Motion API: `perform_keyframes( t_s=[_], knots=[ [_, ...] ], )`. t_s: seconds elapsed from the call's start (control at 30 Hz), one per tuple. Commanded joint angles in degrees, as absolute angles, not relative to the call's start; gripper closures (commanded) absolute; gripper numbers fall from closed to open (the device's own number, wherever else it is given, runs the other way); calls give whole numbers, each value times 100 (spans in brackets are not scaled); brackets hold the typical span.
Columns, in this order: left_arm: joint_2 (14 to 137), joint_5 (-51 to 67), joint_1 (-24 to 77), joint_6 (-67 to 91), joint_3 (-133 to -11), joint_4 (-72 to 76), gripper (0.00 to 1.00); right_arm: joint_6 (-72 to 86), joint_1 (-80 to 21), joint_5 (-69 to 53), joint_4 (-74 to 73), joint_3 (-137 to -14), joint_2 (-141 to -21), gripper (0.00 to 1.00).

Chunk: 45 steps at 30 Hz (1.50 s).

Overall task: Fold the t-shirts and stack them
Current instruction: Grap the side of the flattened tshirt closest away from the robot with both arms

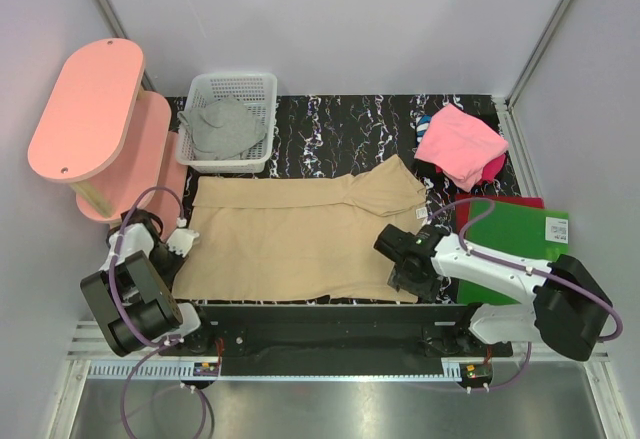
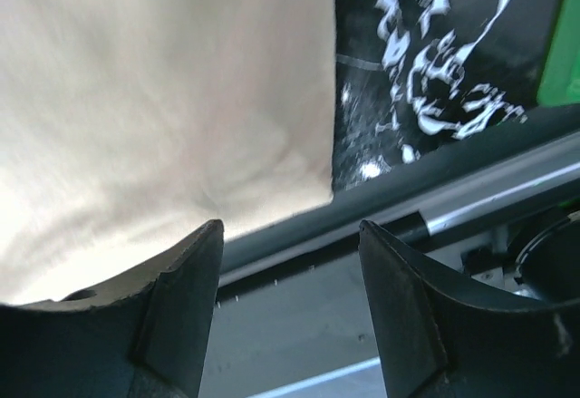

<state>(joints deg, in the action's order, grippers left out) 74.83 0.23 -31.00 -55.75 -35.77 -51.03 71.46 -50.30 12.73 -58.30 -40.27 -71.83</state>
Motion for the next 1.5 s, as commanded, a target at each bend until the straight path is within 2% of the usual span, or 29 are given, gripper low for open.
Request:
perform_keyframes(
  t_s=[0.0,0.27,0.33,0.47,0.53,0.6,0.63,0.67,0.8,1.0,1.13,1.3,1.47],
  knots=[
    [7462,211,-3164,-5695,-3823,-4887,100,7724,-5080,2232,-6011,-4271,-7269,32],
    [7286,158,-3217,-5757,-3858,-4948,100,7866,-5071,2391,-5714,-4069,-7795,42],
    [7242,184,-3243,-5774,-3902,-5010,100,7892,-5098,2382,-5739,-4113,-7927,42],
    [7146,211,-3252,-5774,-3972,-5124,100,7866,-5098,2259,-5704,-4175,-7989,34],
    [7084,237,-3243,-5774,-3999,-5185,100,7849,-5106,2206,-5695,-4192,-8059,33],
    [7066,255,-3252,-5766,-4069,-5221,100,7752,-5098,2189,-5669,-4254,-8121,40],
    [7066,272,-3252,-5740,-4095,-5229,100,7743,-5106,2197,-5643,-4280,-8217,46],
    [7084,272,-3252,-5731,-4122,-5256,100,7717,-5106,2197,-5599,-4341,-8261,58],
    [7093,264,-3252,-5730,-4210,-5300,100,7673,-5107,2110,-5476,-4447,-8437,82],
    [7163,325,-3252,-5669,-4350,-5326,100,7646,-5106,1995,-5458,-4412,-8158,86],
    [7128,343,-3252,-5651,-4421,-5387,100,7664,-5115,2065,-5949,-4561,-7508,100],
    [6751,623,-3243,-5686,-4789,-5897,100,7743,-5133,2180,-6767,-4966,-6261,100],
    [6469,659,-3252,-5722,-4913,-6266,100,7726,-5150,1864,-7075,-4914,-5915,100]
  ],
)
